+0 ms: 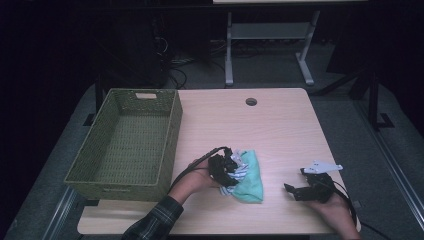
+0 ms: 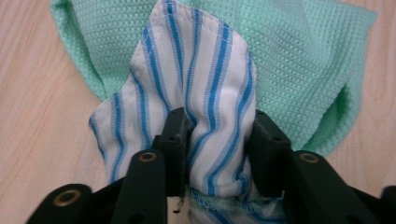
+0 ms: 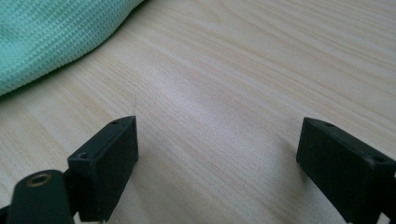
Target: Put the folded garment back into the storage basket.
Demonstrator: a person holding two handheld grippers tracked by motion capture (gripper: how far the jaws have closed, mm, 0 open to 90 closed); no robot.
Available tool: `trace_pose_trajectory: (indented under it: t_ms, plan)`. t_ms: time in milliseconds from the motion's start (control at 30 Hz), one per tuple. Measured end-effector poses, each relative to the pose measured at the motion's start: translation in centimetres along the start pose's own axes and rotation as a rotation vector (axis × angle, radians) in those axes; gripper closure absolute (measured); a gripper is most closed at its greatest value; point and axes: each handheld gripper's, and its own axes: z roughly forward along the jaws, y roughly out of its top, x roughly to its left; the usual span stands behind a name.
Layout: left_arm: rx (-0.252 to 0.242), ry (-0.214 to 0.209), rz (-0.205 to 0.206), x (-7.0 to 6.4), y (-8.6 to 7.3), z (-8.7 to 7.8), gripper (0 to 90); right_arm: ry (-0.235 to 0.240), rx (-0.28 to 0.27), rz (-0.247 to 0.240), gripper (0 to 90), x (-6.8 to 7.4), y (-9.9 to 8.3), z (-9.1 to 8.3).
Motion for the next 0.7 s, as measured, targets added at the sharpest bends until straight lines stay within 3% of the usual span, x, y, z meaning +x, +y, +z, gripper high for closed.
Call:
trace_pose_trajectory:
  t_ms: [133,333,700]
  plan:
    - [0.003,0.003,-0.011,0.0,0.1,0.0,67.0,0.000,0.000,-0.001,12.3,0.0,0.0,0.0]
    - [-0.001,-0.017,-0.066,0.3,0.2,-0.2,68.5,0.000,-0.001,-0.001,12.3,0.0,0.0,0.0]
    - [-0.050,-0.035,-0.111,0.4,0.6,-1.4,68.5,0.001,-0.001,0.005,12.3,0.0,0.0,0.0]
